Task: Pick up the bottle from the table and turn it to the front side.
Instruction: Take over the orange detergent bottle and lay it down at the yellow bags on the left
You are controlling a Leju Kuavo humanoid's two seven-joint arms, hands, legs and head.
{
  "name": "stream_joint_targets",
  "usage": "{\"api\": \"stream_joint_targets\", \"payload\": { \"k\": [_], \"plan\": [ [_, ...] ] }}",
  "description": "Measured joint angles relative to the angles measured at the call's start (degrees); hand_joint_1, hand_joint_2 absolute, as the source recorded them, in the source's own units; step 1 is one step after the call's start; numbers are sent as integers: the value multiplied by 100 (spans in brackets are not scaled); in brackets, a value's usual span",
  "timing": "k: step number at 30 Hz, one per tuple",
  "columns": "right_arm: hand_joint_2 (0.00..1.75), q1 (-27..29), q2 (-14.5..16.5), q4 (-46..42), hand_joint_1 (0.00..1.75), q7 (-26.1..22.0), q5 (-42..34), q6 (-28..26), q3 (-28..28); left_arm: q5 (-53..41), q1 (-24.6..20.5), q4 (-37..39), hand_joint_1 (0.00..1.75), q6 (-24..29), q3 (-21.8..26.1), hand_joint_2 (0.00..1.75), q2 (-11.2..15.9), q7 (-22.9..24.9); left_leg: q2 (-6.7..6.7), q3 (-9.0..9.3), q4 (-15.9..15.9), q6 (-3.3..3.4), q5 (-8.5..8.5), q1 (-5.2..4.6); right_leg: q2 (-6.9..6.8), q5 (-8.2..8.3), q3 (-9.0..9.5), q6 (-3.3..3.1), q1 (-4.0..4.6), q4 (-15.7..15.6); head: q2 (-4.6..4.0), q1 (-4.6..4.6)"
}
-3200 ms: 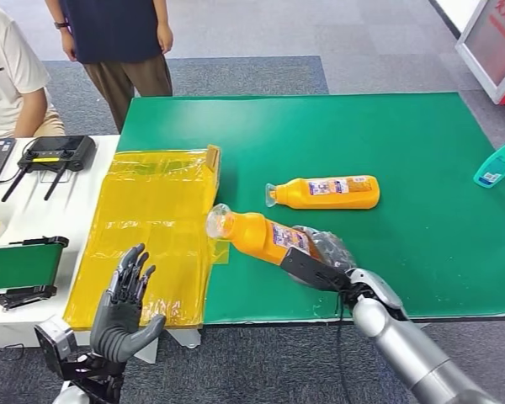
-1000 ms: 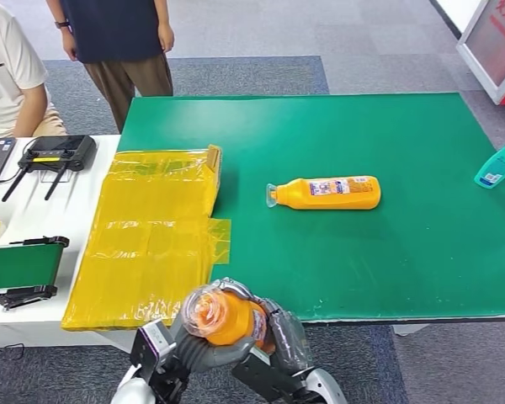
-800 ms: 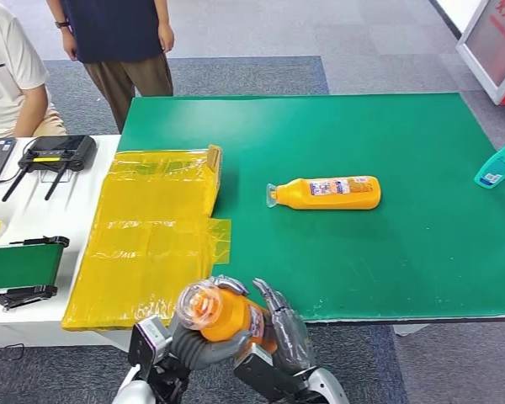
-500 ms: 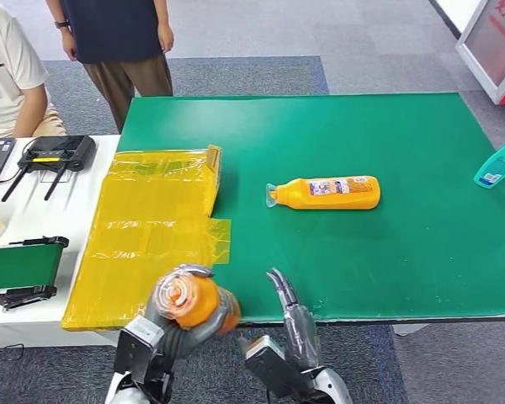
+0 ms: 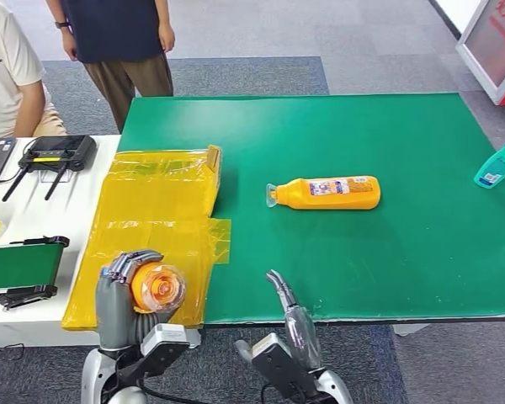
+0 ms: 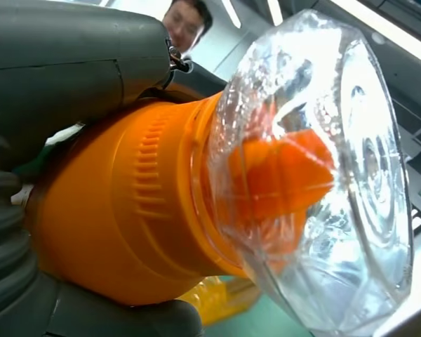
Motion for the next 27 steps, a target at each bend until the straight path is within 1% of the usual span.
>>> {"api": "stream_joint_targets", "payload": {
  "k": [3,8,13,16,20,27],
  "plan": [
    [175,-10,22,13,0,-99,-110,151,1,-361,-310,333,175,-67,199,175,38,272,0,0,0,-2,4,0,0,2,1,-1,1,0,0,1],
    [175,-83,104,47,0,-171,-171,390,3,-915,-1057,1307,175,-349,322,175,267,741,0,0,0,-4,13,1,0,13,-1,-10,3,1,0,1],
    [175,-143,153,72,0,-281,-205,610,3,-1324,-1698,2094,175,-647,308,175,473,873,0,0,0,-2,15,1,0,15,-2,-11,3,2,0,1],
    [175,-188,187,99,0,-447,-253,775,3,-1480,-2112,2533,175,-879,152,175,603,774,0,0,0,-2,16,1,-1,16,-2,-10,3,2,0,1],
    [175,-281,247,116,0,-585,-258,966,3,-1605,-2707,3144,175,-1143,-205,175,714,726,0,-1,0,-2,18,1,0,18,-3,-9,3,2,0,0],
    [175,-401,297,116,0,-628,-249,1118,8,-1712,-3623,4033,175,-1609,-776,175,698,809,0,-2,1,-2,22,1,0,22,-4,-7,2,2,0,1]
  ]
}}
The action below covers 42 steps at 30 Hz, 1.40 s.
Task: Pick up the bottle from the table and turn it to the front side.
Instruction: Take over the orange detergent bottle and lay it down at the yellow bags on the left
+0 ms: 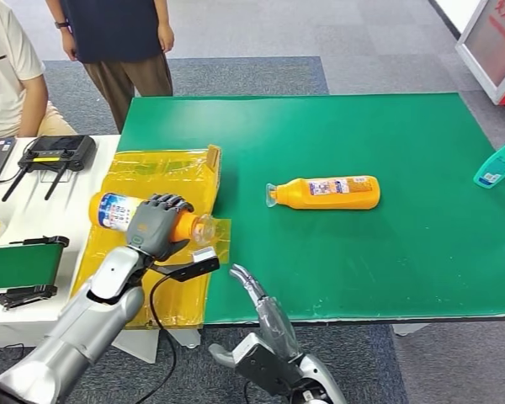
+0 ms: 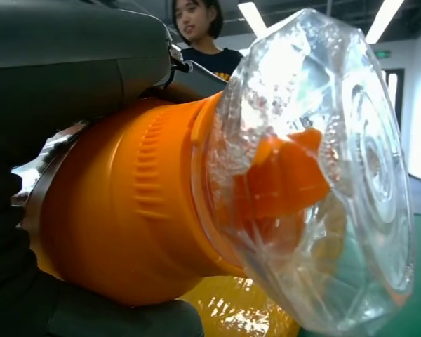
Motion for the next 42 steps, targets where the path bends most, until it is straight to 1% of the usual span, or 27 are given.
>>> {"api": "stream_joint_targets", "payload": {
  "k": [4,8,12,16,21,22,25,26,31,42],
  "plan": [
    [175,-44,1,1,0,-9,-16,63,9,173,-375,433,175,-497,-239,175,-126,12,0,-1,0,0,0,0,0,1,0,1,0,0,0,1],
    [175,-105,1,14,0,-30,-21,119,44,550,-648,879,175,-941,-313,175,-309,-49,0,-1,0,0,0,-1,0,1,0,2,-1,0,0,0],
    [175,-187,1,43,0,-55,-11,133,106,749,-826,1311,175,-1092,-354,175,-475,-169,0,-1,0,0,0,-1,0,1,0,2,-1,0,0,0],
    [175,-235,1,49,0,-57,-12,160,165,841,-890,1633,175,-1200,-436,175,-627,-188,0,-2,0,0,0,-1,0,1,0,2,-1,0,0,0],
    [175,-254,1,56,0,-56,-35,185,213,1058,-959,1884,175,-1285,-484,175,-740,-198,0,-1,0,0,0,-1,0,1,1,2,-1,0,0,0],
    [175,-255,1,57,0,-56,-39,186,227,1091,-983,1928,136,-1289,-490,175,-749,-202,0,-1,0,0,0,-1,0,1,2,2,-1,0,0,0],
    [175,-256,1,57,0,-52,-48,185,252,1158,-1046,2047,5,-1337,-508,175,-775,-167,0,0,0,0,1,-1,0,2,2,2,0,0,0,-1],
    [175,-256,1,56,0,-51,-62,186,254,1195,-1066,2091,0,-1385,-513,175,-787,-136,0,0,0,0,1,-1,0,3,2,2,0,0,0,0],
    [175,-244,-1,42,0,-71,-169,240,257,1385,-1086,2281,0,-1499,-516,175,-851,18,0,-1,0,-5,7,0,0,6,1,2,0,0,0,1],
    [175,-156,-9,38,0,-132,-334,320,259,1719,-1067,2427,0,-1405,-414,175,-902,-4,0,-2,0,-5,7,0,0,6,0,2,0,0,0,1]
  ]
}}
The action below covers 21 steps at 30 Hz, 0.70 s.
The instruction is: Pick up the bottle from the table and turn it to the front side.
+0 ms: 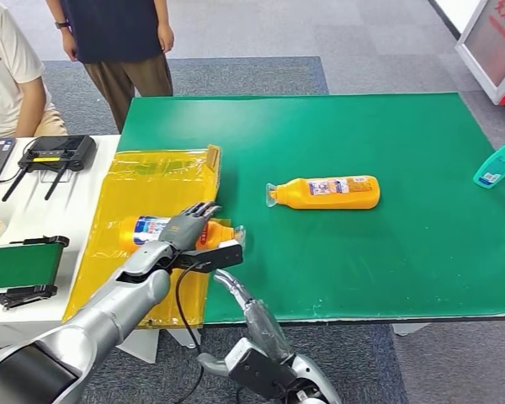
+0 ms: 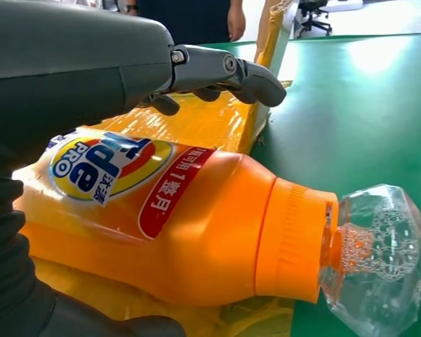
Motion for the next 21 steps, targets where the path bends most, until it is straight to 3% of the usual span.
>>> {"api": "stream_joint_targets", "payload": {
  "k": [9,16,21],
  "plan": [
    [175,41,-18,-131,0,76,-17,60,-14,819,102,-356,0,217,308,175,30,-455,0,0,0,0,1,0,0,0,0,0,0,0,0,1],
    [175,181,-56,-184,0,150,96,-37,-88,1478,566,-1809,0,31,520,175,231,-589,0,-1,0,0,-1,0,0,-1,0,0,0,0,0,-1],
    [175,291,-92,-256,0,143,68,-84,-153,2296,1206,-3146,0,-358,521,175,453,-1087,1,-1,-1,0,-3,0,1,-2,-1,0,0,0,0,-1]
  ]
}}
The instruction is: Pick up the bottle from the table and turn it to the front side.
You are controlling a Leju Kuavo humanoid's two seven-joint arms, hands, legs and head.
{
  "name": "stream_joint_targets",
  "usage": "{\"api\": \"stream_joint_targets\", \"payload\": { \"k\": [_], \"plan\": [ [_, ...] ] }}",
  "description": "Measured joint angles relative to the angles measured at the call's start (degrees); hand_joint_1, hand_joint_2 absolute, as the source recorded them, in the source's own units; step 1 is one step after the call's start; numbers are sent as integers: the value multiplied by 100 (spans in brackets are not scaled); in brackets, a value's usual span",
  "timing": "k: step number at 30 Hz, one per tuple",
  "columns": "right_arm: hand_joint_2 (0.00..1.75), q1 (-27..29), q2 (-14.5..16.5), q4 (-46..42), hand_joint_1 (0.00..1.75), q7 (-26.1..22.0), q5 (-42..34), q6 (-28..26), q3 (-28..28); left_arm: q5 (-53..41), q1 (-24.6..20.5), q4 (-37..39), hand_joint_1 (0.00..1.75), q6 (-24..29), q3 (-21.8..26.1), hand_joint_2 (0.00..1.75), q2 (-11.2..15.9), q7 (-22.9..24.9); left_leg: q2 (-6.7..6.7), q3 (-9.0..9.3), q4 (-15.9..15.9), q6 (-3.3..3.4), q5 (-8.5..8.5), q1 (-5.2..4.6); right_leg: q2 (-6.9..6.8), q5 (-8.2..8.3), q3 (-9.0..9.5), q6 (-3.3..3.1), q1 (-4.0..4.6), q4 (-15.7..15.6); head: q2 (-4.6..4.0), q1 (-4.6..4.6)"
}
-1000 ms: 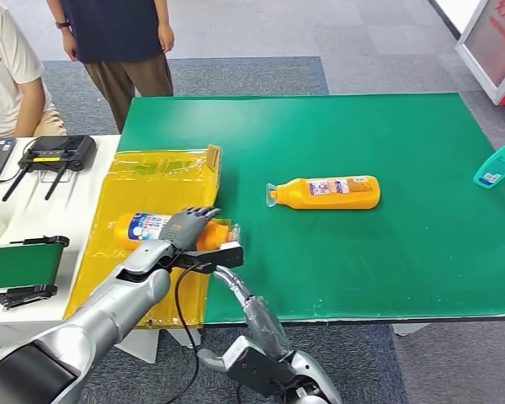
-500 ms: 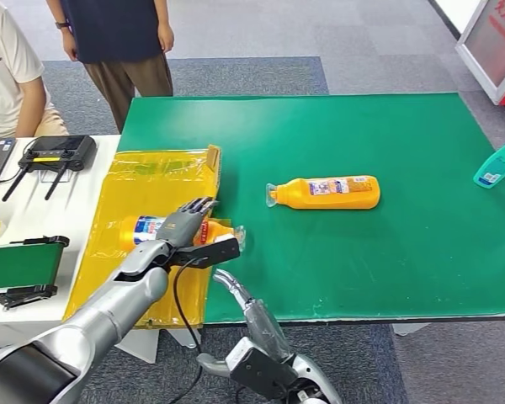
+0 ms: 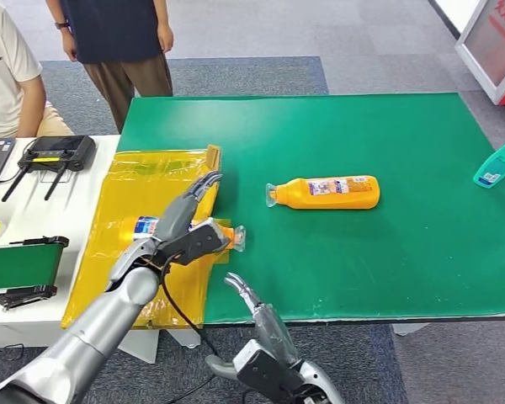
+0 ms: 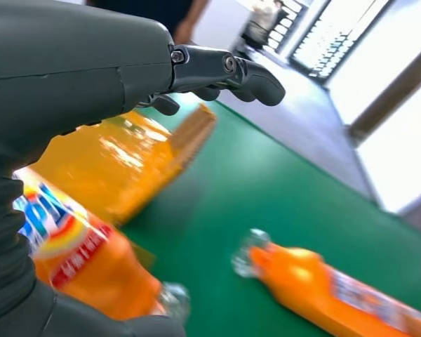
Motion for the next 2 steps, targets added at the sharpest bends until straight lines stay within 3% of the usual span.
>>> {"api": "stream_joint_targets", "payload": {
  "k": [2],
  "plan": [
    [175,38,-10,-39,0,-9,-10,-41,-27,443,274,-405,0,-122,16,175,43,-210,0,0,0,1,-2,0,1,-2,0,0,0,0,0,0]
  ]
}}
